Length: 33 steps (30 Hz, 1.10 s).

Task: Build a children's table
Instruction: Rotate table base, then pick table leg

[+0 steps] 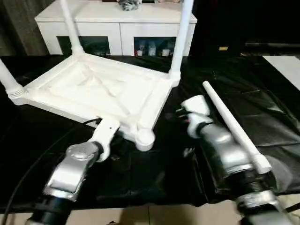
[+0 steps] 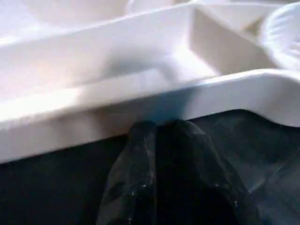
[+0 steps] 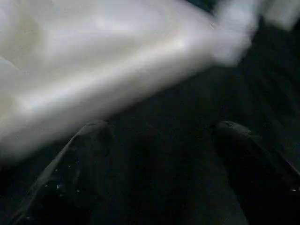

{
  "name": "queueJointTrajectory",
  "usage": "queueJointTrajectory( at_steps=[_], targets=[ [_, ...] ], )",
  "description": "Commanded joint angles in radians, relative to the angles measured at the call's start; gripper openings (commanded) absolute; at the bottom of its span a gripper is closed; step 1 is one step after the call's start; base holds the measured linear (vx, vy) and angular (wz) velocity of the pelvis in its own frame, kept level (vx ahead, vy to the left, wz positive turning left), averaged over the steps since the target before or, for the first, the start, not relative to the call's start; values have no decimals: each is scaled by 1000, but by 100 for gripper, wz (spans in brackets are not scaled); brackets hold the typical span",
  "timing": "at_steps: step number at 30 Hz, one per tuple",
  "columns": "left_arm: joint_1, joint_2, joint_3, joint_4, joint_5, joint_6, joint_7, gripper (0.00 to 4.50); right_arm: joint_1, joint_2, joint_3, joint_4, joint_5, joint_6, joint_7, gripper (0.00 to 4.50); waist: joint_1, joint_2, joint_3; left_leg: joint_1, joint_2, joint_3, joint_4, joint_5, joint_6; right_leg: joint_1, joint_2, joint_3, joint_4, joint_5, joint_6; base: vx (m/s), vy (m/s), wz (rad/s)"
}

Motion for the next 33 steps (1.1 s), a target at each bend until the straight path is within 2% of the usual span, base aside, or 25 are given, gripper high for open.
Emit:
queueJointTrajectory(
  at_steps=[1,3,4,5,6,7,8,9,10,13,16,20,21,24,26,28,31,33],
  targets=[
    [-12,9,-38,-46,-32,-50,-68,106,-77,-66,-36,36,-33,114,-14,414,-5,12,-79,9,16,-6,-59,-159,-6,60,-30,26,-42,-31,-213,0,0,0],
    [-9,15,-44,-59,-41,-54,-89,106,-95,-86,-39,55,-43,134,-18,414,-3,13,-77,10,17,-3,-54,-152,-1,56,-31,26,-42,-22,-228,0,0,0],
    [-3,34,-59,-84,-53,-77,-133,106,-117,-115,-38,68,-51,179,-12,444,-3,15,-74,12,16,0,-53,-173,6,56,-31,26,-47,-58,-232,0,0,0],
    [2,50,-69,-108,-64,-85,-169,106,-132,-137,-33,78,-53,216,4,444,-3,16,-74,14,17,-2,-54,-178,6,56,-32,26,-45,-69,-232,0,0,0],
    [7,65,-78,-133,-76,-90,-203,106,-144,-159,-26,78,-61,249,15,444,-5,13,-72,13,18,-1,-55,-193,4,57,-33,26,-48,-92,-232,0,0,0],
    [7,65,-78,-133,-76,-90,-203,106,-144,-159,-26,78,-61,249,15,444,-5,14,-70,15,20,-1,-56,-207,0,56,-33,26,-50,-113,-233,0,0,0],
    [15,101,-94,-206,-117,-79,-283,106,-180,-208,3,104,-69,352,67,444,-5,13,-69,16,20,1,-56,-216,-2,54,-33,27,-52,-123,-232,0,0,0],
    [15,106,-96,-216,-122,-76,-292,106,-183,-214,6,108,-70,364,73,444,-5,13,-70,17,21,-3,-57,-225,-5,58,-33,25,-48,-140,-238,0,0,0],
    [16,119,-102,-240,-136,-69,-318,106,-193,-229,13,120,-70,395,88,444,-5,13,-67,20,22,0,-56,-242,-11,53,-31,26,-50,-154,-239,0,0,0],
    [9,162,-122,-328,-189,-26,-398,106,-223,-276,35,195,-63,478,155,444,-5,11,-64,20,22,1,-57,-265,-18,52,-33,27,-54,-198,-232,0,0,0],
    [-1,174,-127,-363,-212,-2,-422,106,-232,-293,36,241,-69,500,169,444,-6,4,-62,19,22,2,-55,-277,-24,50,-33,28,-56,-234,-227,0,0,0],
    [-15,189,-130,-395,-229,18,-439,106,-242,-314,41,274,-57,546,206,444,-5,5,-62,18,20,2,-53,-280,-27,49,-32,28,-57,-270,-213,0,0,0],
    [-16,194,-131,-403,-232,23,-445,106,-243,-320,43,280,-46,562,229,444,-6,1,-61,16,20,1,-53,-285,-28,49,-32,28,-57,-284,-207,0,0,0],
    [-16,208,-130,-427,-247,42,-457,106,-241,-334,44,294,-13,599,302,410,-5,1,-61,18,21,0,-51,-307,-27,47,-33,27,-61,-331,-194,0,0,0],
    [-17,214,-129,-435,-253,50,-460,106,-243,-337,37,306,-5,603,316,404,-5,0,-60,16,20,0,-50,-306,-26,46,-33,27,-60,-339,-192,0,0,0],
    [-19,220,-129,-443,-260,60,-462,106,-245,-343,36,327,-5,600,330,366,-6,1,-60,17,21,-1,-49,-311,-28,43,-34,26,-61,-356,-193,0,0,0],
    [-23,224,-130,-450,-272,70,-463,106,-239,-348,45,361,-14,586,341,357,-4,2,-61,17,21,-1,-48,-311,-32,43,-32,26,-60,-343,-201,0,0,0],
    [-24,224,-130,-452,-275,74,-465,106,-235,-349,52,370,-16,582,348,322,-4,3,-61,17,21,-1,-48,-311,-33,42,-31,25,-59,-335,-203,0,0,0]
  ],
)
